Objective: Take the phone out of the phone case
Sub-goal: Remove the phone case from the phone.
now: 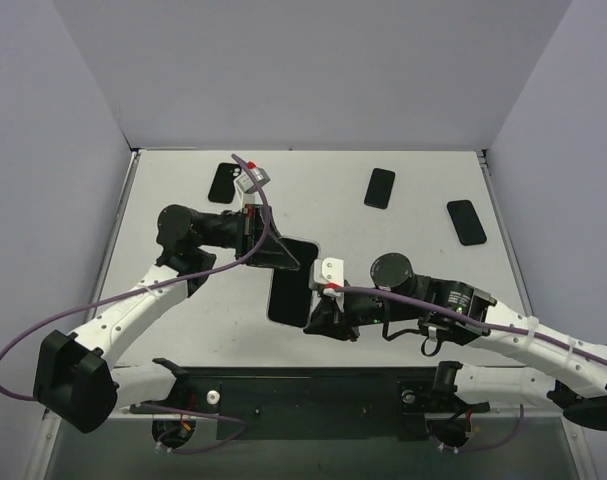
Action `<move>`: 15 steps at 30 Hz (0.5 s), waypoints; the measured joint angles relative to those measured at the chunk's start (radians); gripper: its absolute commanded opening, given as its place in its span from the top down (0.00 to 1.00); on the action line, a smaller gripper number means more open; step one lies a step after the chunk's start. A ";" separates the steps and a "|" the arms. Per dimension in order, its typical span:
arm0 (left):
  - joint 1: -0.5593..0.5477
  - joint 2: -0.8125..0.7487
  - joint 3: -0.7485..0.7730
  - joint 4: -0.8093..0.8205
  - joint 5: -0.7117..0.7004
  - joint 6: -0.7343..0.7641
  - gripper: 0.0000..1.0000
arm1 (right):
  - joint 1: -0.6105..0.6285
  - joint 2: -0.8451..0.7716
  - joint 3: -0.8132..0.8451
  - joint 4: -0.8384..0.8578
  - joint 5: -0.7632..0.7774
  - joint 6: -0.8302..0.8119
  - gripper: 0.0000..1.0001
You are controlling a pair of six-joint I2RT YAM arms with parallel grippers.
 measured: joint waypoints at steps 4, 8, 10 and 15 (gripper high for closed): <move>-0.002 0.013 -0.014 0.036 -0.053 -0.060 1.00 | 0.008 -0.010 -0.026 0.022 0.113 -0.024 1.00; -0.033 0.013 -0.015 0.039 -0.080 -0.096 1.00 | -0.043 -0.022 -0.097 0.135 0.294 0.001 0.93; -0.026 0.003 -0.018 -0.003 -0.129 -0.067 1.00 | -0.090 -0.047 -0.151 0.187 0.326 0.061 0.79; 0.010 -0.060 -0.051 -0.143 -0.264 0.048 1.00 | -0.234 -0.131 -0.307 0.272 0.303 0.254 0.46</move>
